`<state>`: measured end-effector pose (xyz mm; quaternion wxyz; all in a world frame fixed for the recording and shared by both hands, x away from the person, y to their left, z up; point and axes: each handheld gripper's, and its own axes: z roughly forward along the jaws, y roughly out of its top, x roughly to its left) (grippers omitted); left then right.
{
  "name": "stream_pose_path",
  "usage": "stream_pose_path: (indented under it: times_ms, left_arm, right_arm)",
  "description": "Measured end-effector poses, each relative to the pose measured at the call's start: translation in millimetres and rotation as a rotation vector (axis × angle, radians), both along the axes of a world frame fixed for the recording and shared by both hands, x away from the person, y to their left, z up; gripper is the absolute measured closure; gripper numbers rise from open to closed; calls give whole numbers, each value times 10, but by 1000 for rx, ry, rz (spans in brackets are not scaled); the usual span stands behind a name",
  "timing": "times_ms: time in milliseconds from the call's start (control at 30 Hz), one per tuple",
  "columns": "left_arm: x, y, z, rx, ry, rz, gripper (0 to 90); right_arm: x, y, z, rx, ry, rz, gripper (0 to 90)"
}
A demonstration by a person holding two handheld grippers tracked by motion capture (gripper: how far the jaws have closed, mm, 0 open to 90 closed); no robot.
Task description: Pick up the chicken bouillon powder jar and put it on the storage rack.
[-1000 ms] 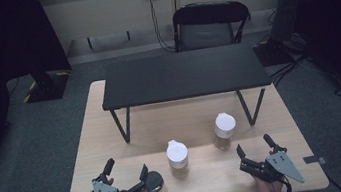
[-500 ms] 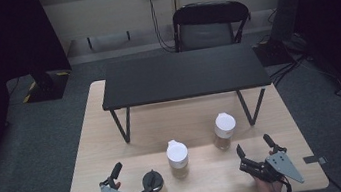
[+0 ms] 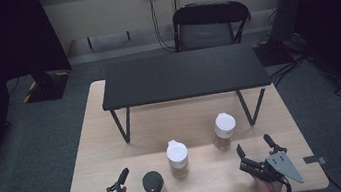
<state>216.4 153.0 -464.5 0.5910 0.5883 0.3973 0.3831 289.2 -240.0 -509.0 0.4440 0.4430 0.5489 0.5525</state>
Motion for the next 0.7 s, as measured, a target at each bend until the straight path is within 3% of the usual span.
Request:
stream_pose_path:
  times_ms: [233,300,400,700]
  left_arm:
    - [-12,-19,-92,16,-3,-7,46]
    - [4,-34,-130,21,22,-44,57]
    - [6,-55,-162,31,32,-59,86]
    - [28,-70,-239,37,43,-62,152]
  right_arm:
    - [0,-1,0,1,-1,-1,24]
    - [-2,0,-1,0,-2,0,24]
    - [-2,-1,-1,0,-2,1,23]
    - [-2,-1,-1,0,-3,1,23]
